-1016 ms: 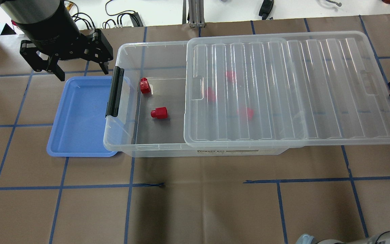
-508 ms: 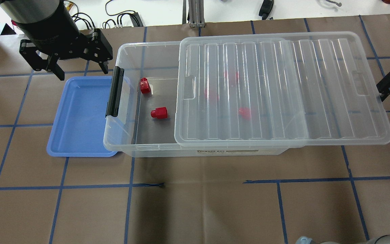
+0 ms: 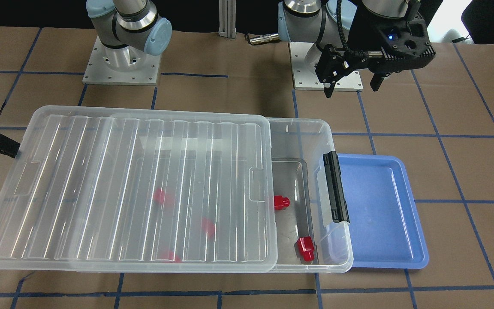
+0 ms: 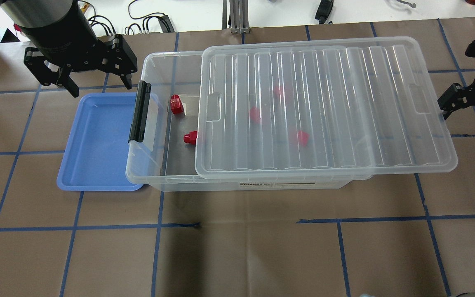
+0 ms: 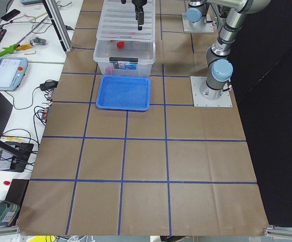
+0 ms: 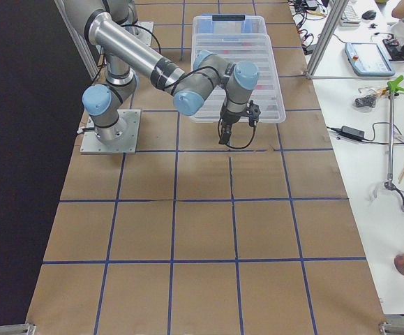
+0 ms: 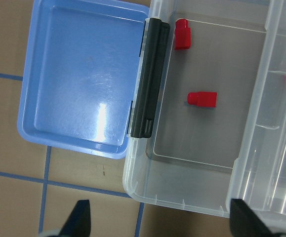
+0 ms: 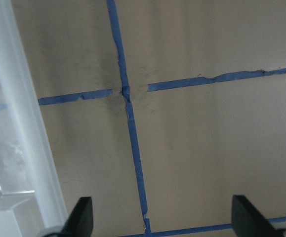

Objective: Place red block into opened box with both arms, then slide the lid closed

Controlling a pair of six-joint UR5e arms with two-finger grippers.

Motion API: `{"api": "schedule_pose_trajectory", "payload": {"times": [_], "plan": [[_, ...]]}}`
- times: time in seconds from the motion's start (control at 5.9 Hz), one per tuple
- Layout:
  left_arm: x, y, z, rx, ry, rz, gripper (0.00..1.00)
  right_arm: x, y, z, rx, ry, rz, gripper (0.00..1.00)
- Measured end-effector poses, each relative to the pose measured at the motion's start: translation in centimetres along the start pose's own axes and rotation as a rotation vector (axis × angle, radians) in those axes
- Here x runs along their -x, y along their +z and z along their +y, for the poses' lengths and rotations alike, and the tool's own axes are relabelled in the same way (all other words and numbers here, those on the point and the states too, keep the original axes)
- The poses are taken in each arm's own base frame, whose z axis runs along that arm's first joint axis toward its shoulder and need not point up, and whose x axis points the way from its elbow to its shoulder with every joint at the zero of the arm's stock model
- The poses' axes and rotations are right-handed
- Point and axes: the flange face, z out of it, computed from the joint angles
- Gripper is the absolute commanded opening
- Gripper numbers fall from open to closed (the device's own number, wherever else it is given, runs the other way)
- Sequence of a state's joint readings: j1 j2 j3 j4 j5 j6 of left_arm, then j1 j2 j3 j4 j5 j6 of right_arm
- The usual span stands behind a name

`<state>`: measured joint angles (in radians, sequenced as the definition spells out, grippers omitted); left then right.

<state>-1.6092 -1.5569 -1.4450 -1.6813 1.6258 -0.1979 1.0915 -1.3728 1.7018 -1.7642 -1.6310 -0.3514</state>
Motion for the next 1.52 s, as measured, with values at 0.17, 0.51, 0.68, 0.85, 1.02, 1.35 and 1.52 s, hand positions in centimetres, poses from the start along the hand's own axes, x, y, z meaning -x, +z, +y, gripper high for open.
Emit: {"api": "schedule_pose_trajectory", "payload": {"times": [0.17,0.51,0.68,0.85,1.02,1.35,1.52], "plan": [[0.0,0.0,0.0,0.0,0.0,0.0,0.98,1.8,-0.2,0.0,-0.004,0.002,0.006,1.0],[0.0,0.0,0.0,0.0,0.0,0.0,0.98,5.2,-0.5,0.1,-0.009,0.003,0.015,1.0],[0.0,0.0,0.0,0.0,0.0,0.0,0.98,6.4,-0.4,0.5,-0.007,0.006,0.015,1.0],[0.0,0.0,0.0,0.0,0.0,0.0,0.98,7.4,-0.2,1.2,-0.004,0.012,0.012,1.0],[0.0,0.0,0.0,0.0,0.0,0.001,0.98,8.0,0.1,1.8,0.0,0.024,-0.001,1.0],[0.0,0.0,0.0,0.0,0.0,0.001,0.98,8.9,0.4,2.2,0.001,0.031,-0.028,1.0],[0.0,0.0,0.0,-0.001,0.0,0.002,0.98,10.2,0.4,2.2,-0.002,0.015,-0.038,1.0]]}}
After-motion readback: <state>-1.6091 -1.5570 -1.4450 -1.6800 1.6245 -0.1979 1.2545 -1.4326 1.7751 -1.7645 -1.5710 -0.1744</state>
